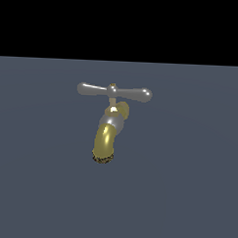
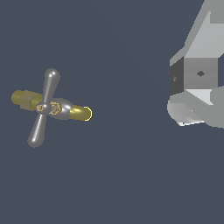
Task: Turn on the faucet by rotating a designated handle.
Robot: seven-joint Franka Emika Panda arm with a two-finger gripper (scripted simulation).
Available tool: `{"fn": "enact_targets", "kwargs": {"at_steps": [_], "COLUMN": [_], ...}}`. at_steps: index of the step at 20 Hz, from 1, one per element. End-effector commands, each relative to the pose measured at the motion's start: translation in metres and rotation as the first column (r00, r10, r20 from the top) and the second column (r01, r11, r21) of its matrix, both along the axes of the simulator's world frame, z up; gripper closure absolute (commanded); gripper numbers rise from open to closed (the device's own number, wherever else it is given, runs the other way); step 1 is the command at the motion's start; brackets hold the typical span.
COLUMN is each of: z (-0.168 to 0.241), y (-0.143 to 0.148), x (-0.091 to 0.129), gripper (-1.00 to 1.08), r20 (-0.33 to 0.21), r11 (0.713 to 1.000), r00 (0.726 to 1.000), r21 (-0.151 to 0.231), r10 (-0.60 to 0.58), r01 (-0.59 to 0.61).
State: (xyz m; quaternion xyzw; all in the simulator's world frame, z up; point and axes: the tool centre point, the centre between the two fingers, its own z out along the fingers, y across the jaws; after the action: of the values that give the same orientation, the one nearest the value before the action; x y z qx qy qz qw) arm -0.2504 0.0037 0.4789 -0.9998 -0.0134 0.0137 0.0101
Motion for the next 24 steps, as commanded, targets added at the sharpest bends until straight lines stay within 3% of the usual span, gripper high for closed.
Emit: {"fn": "enact_targets", "kwargs": {"at_steps": [1, 15, 24], "z": [0.000, -0.025, -0.067], "y": [0.000, -0.014, -0.036], "x": [0.000, 0.008, 0.024], "gripper": [1.08, 1.08, 1.08], "r20": [0.000, 0.003, 0.007], "r11": [1.000, 0.993, 0.952], "r00": [1.000, 0.993, 0.952], "r21": [0.000, 0.000, -0.002], "r10": [0.000, 0.117, 0.307], "r01": [0.000, -0.117, -0.307]}}
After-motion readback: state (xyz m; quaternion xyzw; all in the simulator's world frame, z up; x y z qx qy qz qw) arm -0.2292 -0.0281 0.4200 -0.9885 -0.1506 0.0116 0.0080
